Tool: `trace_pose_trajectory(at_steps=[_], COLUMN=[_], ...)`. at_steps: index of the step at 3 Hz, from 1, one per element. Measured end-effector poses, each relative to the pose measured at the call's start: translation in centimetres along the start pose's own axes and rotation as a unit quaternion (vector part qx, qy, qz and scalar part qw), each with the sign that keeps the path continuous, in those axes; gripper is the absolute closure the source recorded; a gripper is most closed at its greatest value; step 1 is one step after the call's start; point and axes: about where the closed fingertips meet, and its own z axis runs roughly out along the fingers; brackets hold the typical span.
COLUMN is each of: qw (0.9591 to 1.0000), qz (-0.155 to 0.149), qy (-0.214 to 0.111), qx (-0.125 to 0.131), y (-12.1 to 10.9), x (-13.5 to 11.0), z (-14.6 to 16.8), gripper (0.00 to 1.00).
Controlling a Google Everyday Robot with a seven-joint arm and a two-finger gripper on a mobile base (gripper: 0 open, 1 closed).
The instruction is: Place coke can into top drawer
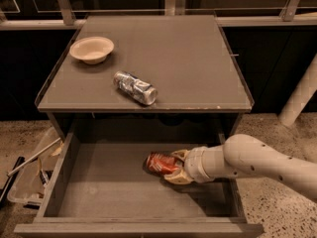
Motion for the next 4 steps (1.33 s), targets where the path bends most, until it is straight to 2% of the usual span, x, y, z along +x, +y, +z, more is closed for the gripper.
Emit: trace_pose_trajectory(at_steps=[4], qw=[1.0000], qz=[0.000], qy=[0.000], qx=[0.000], y=[0.01], x=[0.00], z=[0.01], gripper=[0.05])
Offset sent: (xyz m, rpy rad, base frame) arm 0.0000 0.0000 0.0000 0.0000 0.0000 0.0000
